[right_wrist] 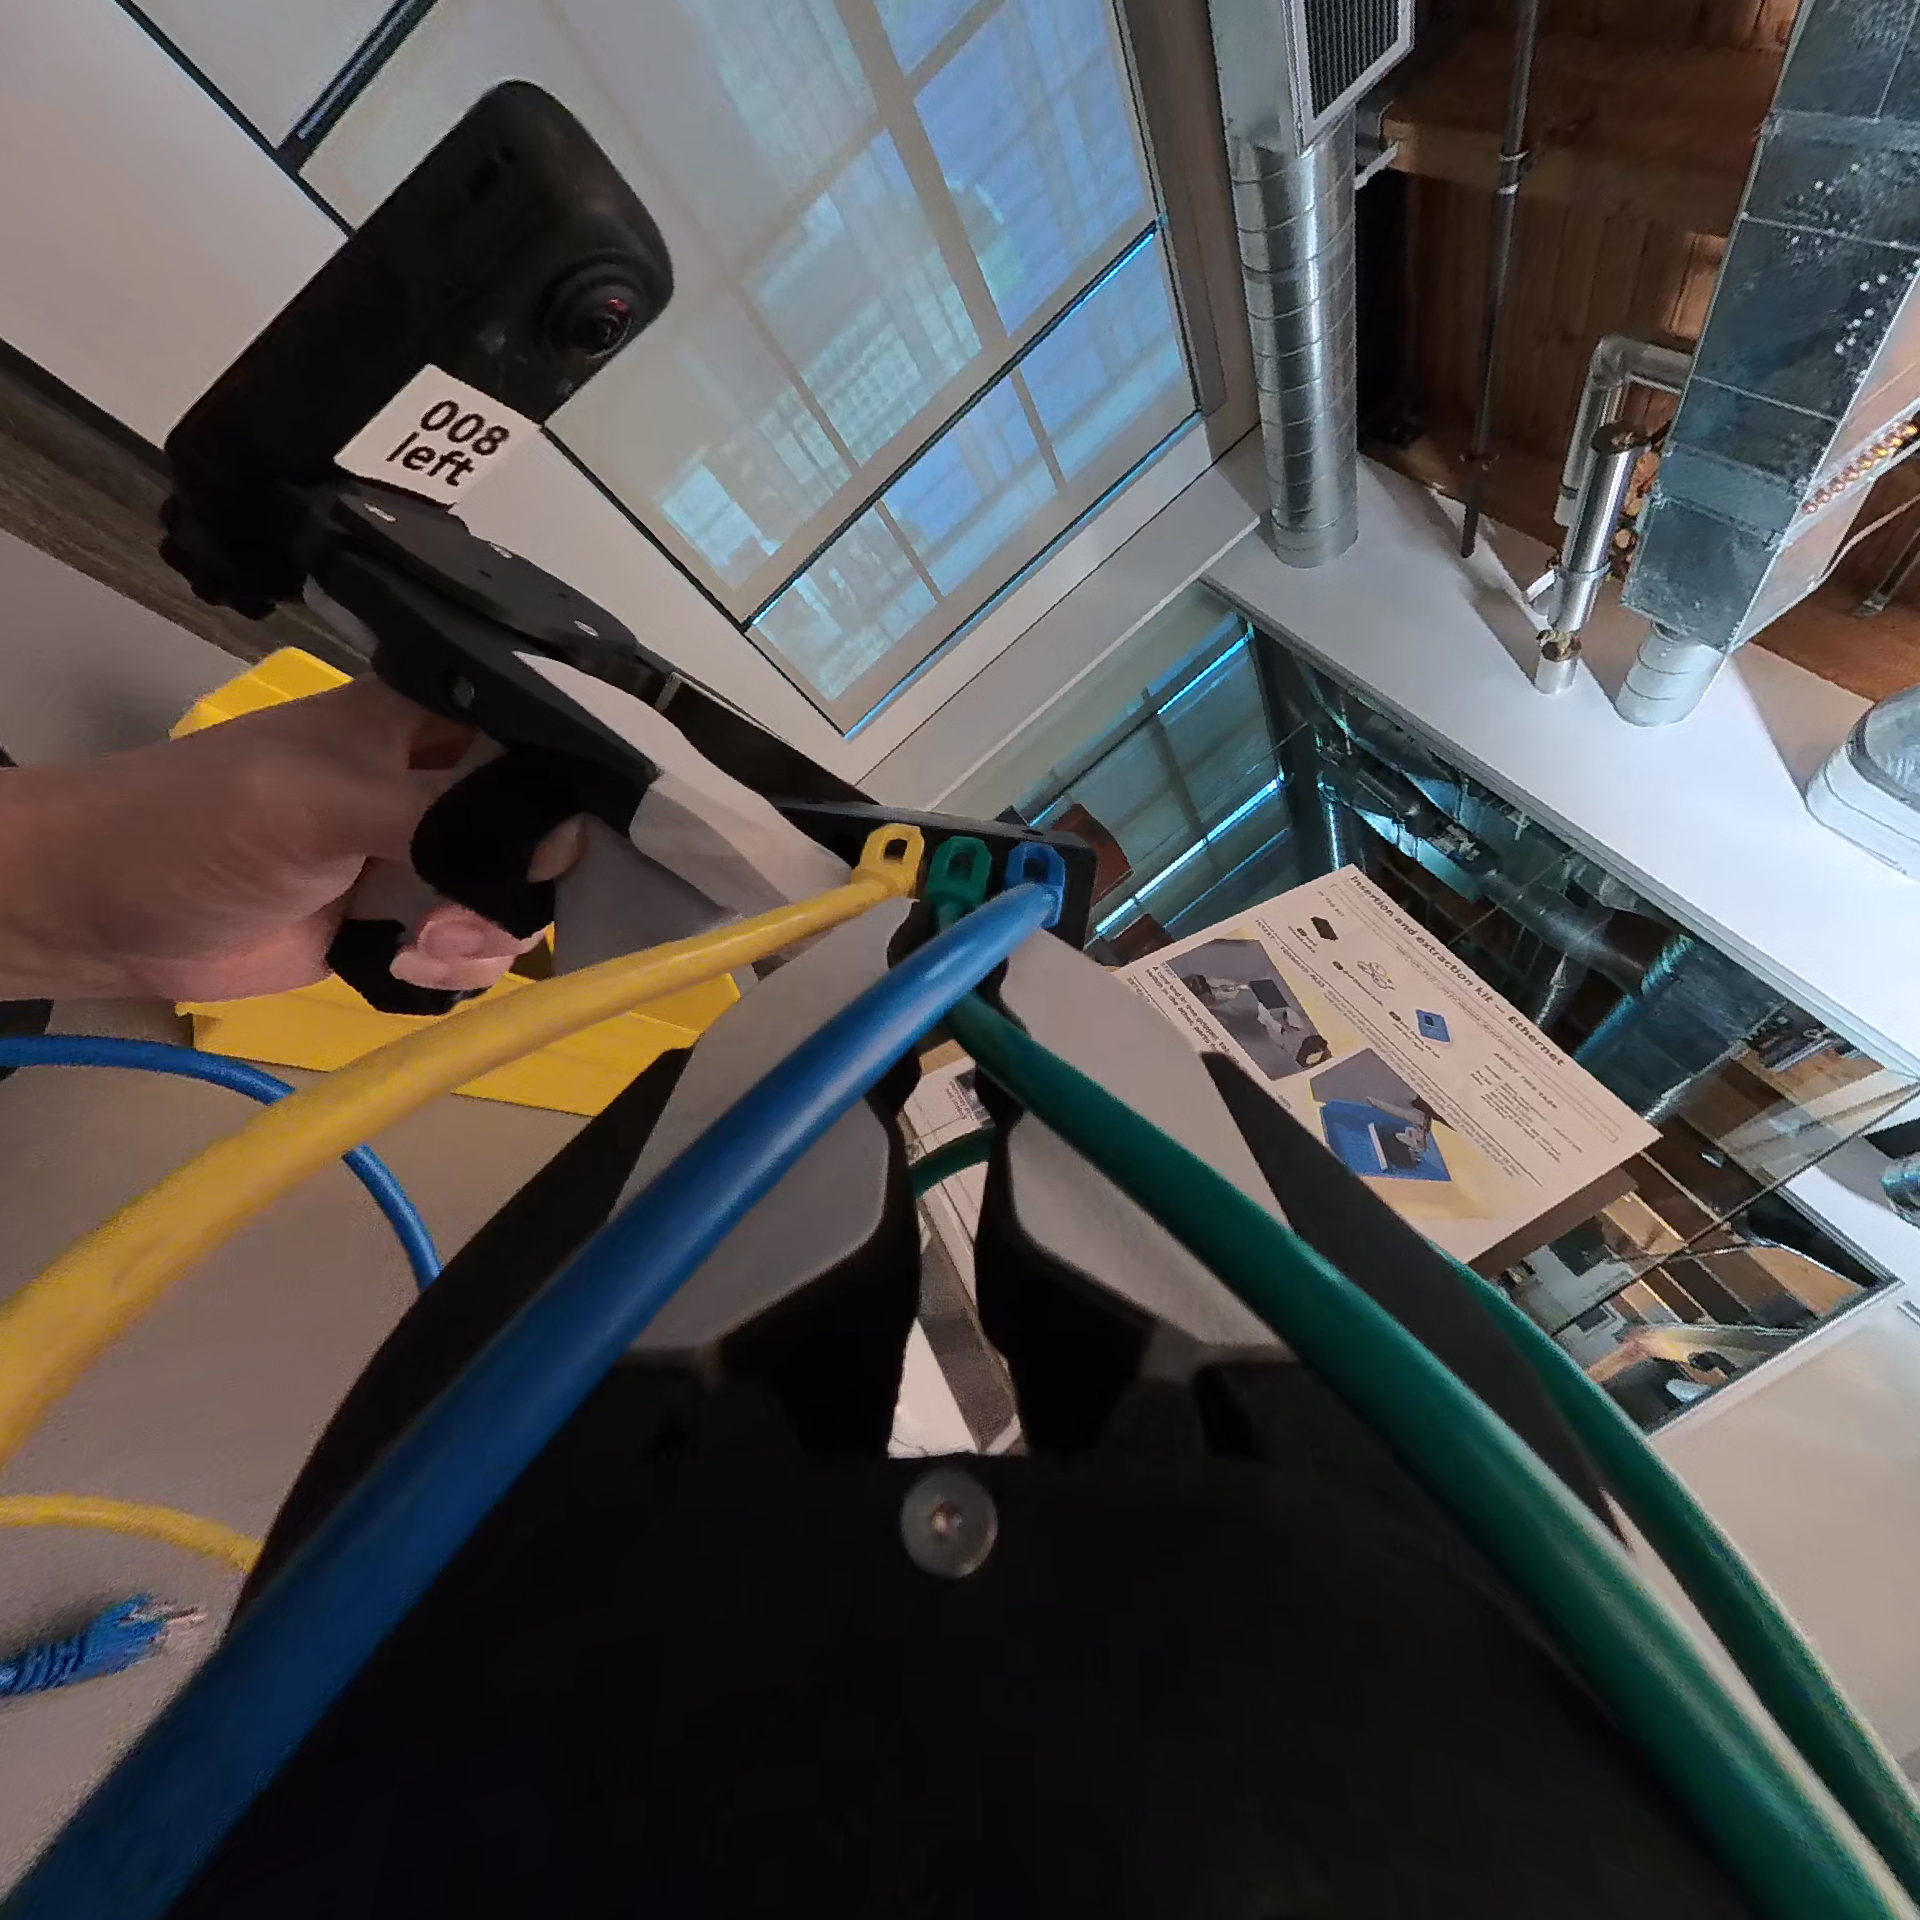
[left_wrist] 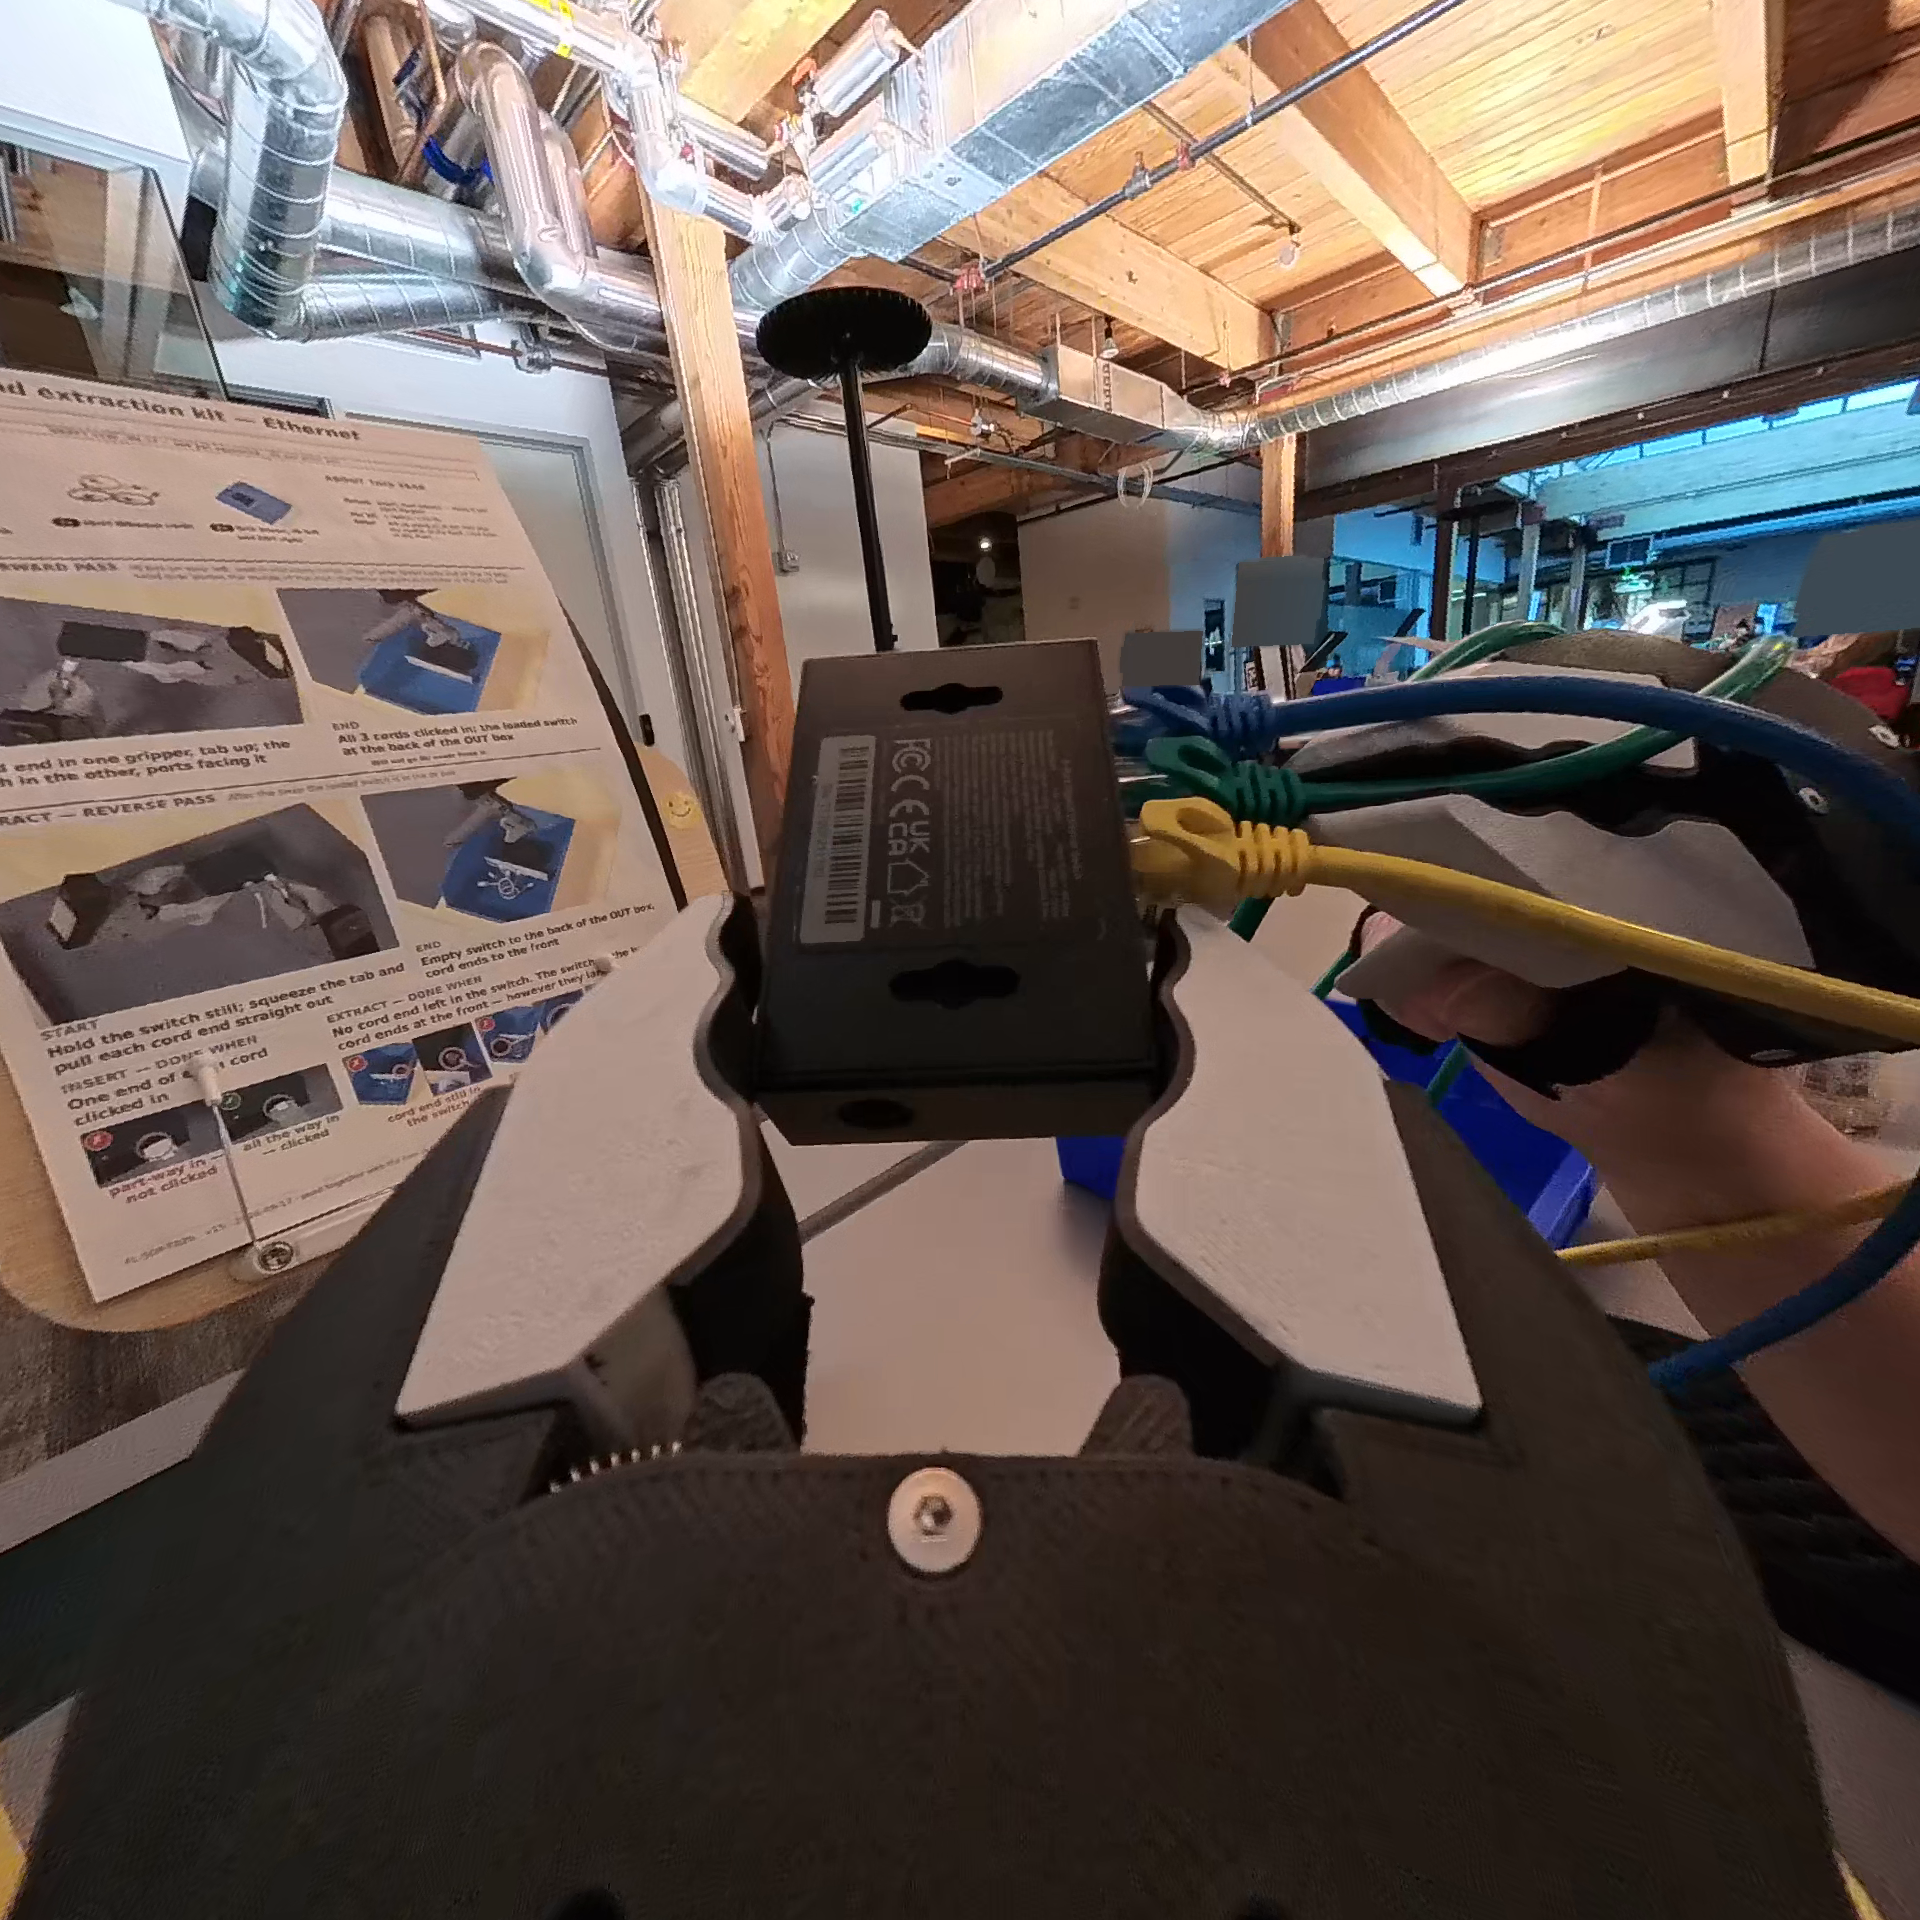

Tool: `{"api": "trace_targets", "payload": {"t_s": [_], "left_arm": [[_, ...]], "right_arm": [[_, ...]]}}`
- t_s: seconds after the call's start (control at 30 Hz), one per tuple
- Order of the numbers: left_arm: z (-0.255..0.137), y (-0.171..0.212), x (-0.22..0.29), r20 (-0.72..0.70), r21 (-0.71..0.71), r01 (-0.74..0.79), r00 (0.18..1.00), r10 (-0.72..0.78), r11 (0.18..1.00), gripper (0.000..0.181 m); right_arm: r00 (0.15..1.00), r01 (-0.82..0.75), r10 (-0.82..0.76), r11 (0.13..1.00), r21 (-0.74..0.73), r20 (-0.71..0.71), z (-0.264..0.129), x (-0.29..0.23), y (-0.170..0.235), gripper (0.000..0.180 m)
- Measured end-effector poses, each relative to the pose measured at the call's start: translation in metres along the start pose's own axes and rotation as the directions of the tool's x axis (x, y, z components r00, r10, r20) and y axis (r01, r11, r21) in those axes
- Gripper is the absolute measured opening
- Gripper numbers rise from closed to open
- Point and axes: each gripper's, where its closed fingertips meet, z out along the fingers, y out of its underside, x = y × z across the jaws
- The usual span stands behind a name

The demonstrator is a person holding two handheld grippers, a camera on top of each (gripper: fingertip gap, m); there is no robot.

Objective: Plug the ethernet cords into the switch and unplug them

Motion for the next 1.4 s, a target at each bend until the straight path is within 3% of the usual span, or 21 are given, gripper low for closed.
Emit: {"api": "trace_targets", "payload": {"t_s": [0.03, 0.27, 0.4, 0.5, 0.7, 1.4], "left_arm": [[-0.001, -0.001, 0.001, -0.007, 0.0, 0.002, 1.0, -0.002, 1.0, 0.072], [-0.004, -0.016, 0.016, -0.065, 0.031, -0.01, 0.998, 0.012, 0.999, 0.072], [-0.005, -0.023, 0.027, -0.133, 0.047, -0.027, 0.991, 0.033, 0.999, 0.073], [-0.008, -0.028, 0.032, -0.144, 0.112, -0.062, 0.986, 0.078, 0.992, 0.073], [-0.006, -0.027, 0.043, -0.294, 0.074, -0.094, 0.949, 0.112, 0.993, 0.082], [-0.003, -0.037, 0.044, -0.157, 0.028, -0.314, 0.936, 0.314, 0.949, 0.077]], "right_arm": [[1.0, -0.002, 0.002, 1.0, 0.007, 0.003, -0.001, 0.0, -0.002, 0.008], [0.999, -0.022, 0.02, 0.997, 0.081, 0.027, -0.01, 0.003, -0.02, 0.006], [0.993, 0.121, -0.122, 0.991, 0.06, 0.006, -0.019, 0.002, -0.03, 0.006], [0.988, 0.155, -0.156, 0.985, 0.072, 0.006, -0.021, 0.0, -0.036, 0.006], [0.986, 0.162, -0.165, 0.983, 0.084, 0.035, -0.023, -0.003, -0.036, 0.006], [0.999, 0.03, -0.036, 0.987, 0.159, 0.038, -0.027, 0.006, -0.037, 0.006]]}}
